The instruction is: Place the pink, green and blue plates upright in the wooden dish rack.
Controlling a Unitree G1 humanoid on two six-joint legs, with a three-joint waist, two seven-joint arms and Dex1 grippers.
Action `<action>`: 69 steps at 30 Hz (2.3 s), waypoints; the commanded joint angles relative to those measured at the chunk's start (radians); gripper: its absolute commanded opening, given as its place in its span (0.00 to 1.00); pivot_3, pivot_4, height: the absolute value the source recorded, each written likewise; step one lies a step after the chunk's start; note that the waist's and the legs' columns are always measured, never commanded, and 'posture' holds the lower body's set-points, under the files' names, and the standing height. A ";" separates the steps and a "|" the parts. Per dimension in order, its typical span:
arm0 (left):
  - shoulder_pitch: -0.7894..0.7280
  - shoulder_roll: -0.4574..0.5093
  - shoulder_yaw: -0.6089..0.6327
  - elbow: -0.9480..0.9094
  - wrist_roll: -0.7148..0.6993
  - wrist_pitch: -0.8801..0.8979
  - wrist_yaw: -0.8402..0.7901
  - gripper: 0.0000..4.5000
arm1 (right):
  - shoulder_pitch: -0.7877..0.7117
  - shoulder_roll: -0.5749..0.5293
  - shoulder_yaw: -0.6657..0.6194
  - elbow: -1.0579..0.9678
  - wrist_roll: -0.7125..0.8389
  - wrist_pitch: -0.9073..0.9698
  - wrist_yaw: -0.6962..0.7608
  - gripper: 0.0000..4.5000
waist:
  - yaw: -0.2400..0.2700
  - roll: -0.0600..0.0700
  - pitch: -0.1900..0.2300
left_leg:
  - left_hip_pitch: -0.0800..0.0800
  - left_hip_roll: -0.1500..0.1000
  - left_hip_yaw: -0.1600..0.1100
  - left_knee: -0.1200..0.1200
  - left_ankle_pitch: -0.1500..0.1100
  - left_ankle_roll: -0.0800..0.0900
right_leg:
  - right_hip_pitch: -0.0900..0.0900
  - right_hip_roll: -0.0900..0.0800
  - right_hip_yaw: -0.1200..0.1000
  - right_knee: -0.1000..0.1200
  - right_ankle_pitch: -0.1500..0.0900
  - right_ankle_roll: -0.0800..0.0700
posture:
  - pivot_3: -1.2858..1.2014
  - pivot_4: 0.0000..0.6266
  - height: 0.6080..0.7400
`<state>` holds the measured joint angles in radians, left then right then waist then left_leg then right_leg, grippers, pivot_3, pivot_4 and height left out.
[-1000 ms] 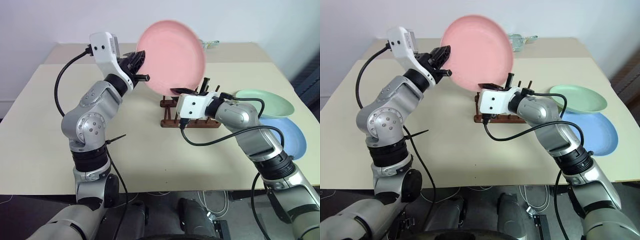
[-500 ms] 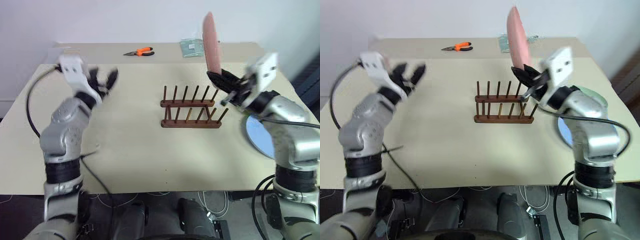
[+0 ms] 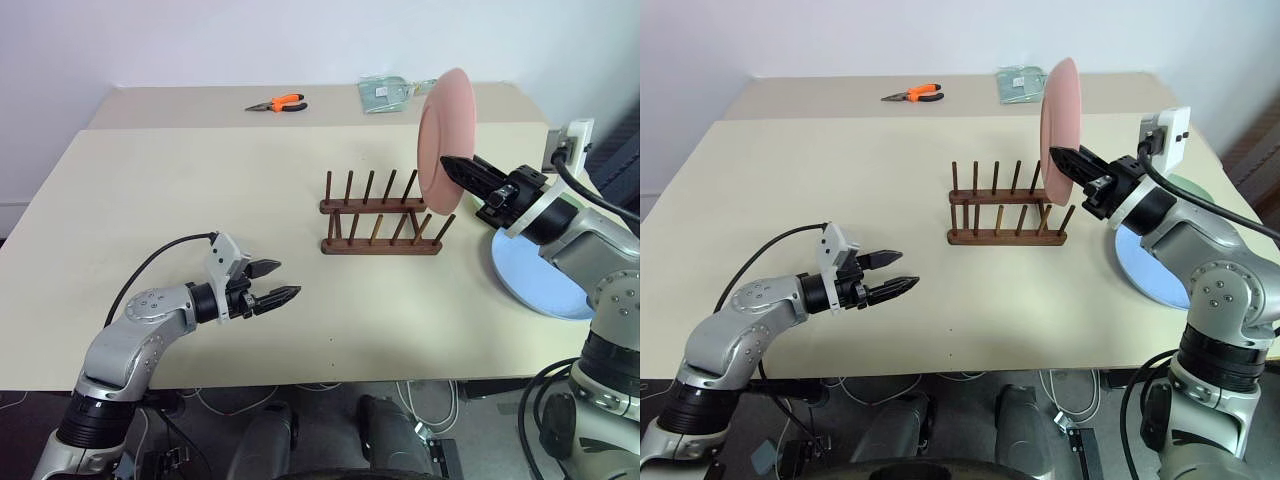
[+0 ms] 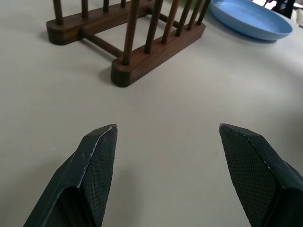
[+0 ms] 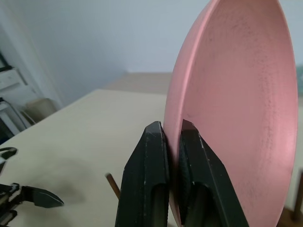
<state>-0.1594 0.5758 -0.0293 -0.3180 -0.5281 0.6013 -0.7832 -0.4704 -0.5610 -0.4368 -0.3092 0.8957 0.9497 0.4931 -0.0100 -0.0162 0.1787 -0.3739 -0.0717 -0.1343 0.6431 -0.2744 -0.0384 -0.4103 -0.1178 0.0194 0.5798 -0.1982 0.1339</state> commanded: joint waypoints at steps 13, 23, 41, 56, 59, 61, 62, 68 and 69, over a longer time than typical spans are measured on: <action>-0.101 -0.172 -0.249 -0.037 0.244 -0.190 0.100 0.79 | 0.020 -0.221 -0.065 0.161 -0.269 -0.297 0.005 0.98 | 0.024 0.001 0.000 | -0.001 -0.001 0.001 0.002 0.000 0.000 | 0.002 -0.001 0.000 -0.002 0.000 0.001 | 0.52 0.24 1.00; -0.141 -0.303 -0.276 0.022 0.281 -0.238 0.140 0.79 | 0.248 -0.523 0.376 0.497 -0.930 -0.867 0.112 0.99 | 0.000 0.005 -0.002 | 0.001 -0.001 0.006 0.002 -0.001 0.002 | 0.002 -0.001 0.003 -0.001 -0.003 0.005 | 0.52 0.24 1.00; -0.114 -0.255 -0.228 -0.042 0.228 -0.208 0.098 0.79 | 0.088 -0.495 0.424 0.774 -1.132 -1.171 -0.041 0.01 | -0.002 0.007 -0.002 | 0.001 -0.001 0.005 0.003 -0.001 0.002 | 0.003 -0.001 0.003 -0.001 -0.001 0.002 | 0.52 0.24 1.00; -0.149 -0.156 -0.099 0.115 0.256 -0.295 0.073 0.79 | -0.081 -0.242 -0.086 -0.082 0.429 -0.284 -0.003 0.01 | 0.019 0.007 -0.001 | 0.001 0.000 0.000 0.003 -0.002 0.003 | 0.003 0.000 0.001 -0.001 -0.001 0.001 | 0.52 0.24 1.00; -0.147 -0.123 -0.065 0.140 0.242 -0.297 0.053 0.79 | -0.135 -0.184 0.016 -0.132 0.557 -0.239 -0.086 0.01 | 0.020 0.007 -0.001 | 0.001 0.000 0.001 0.003 -0.002 0.003 | 0.003 0.000 0.001 -0.001 -0.001 0.001 | 0.52 0.24 1.00; -0.139 -0.104 -0.044 0.139 0.234 -0.297 0.042 0.79 | -0.145 -0.150 0.108 -0.138 0.505 -0.212 -0.125 0.01 | 0.019 0.007 -0.001 | 0.001 0.000 0.001 0.003 -0.002 0.003 | 0.003 0.000 0.001 -0.001 -0.001 0.001 | 0.52 0.24 1.00; -0.135 -0.099 -0.037 0.136 0.233 -0.295 0.043 0.79 | -0.142 -0.139 0.136 -0.131 0.479 -0.202 -0.145 0.01 | 0.020 0.007 -0.001 | 0.001 0.000 0.001 0.003 -0.002 0.003 | 0.002 0.000 0.001 -0.001 -0.001 0.001 | 0.52 0.24 1.00; -0.084 -0.097 -0.023 0.092 0.239 -0.289 0.055 0.79 | -0.080 -0.118 0.200 -0.088 0.399 -0.168 -0.154 0.01 | 0.024 0.007 -0.001 | -0.002 -0.001 0.001 0.003 -0.002 0.003 | 0.001 -0.001 0.001 -0.002 0.000 0.002 | 0.52 0.24 1.00; -0.078 -0.099 -0.023 0.086 0.240 -0.287 0.057 0.79 | -0.072 -0.117 0.203 -0.086 0.394 -0.164 -0.152 0.01 | 0.023 0.007 -0.001 | -0.002 -0.001 0.001 0.003 -0.002 0.003 | 0.001 -0.001 0.002 -0.002 0.000 0.002 | 0.52 0.24 1.00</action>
<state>-0.2375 0.4742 -0.0642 -0.1798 -0.2792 0.3235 -0.7300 -0.5352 -0.6833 -0.2122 -0.3781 1.2964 0.7931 0.3378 0.0130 -0.0094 0.1777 -0.3754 -0.0729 -0.1329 0.6456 -0.2763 -0.0349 -0.4095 -0.1188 0.0209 0.5779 -0.1986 0.1355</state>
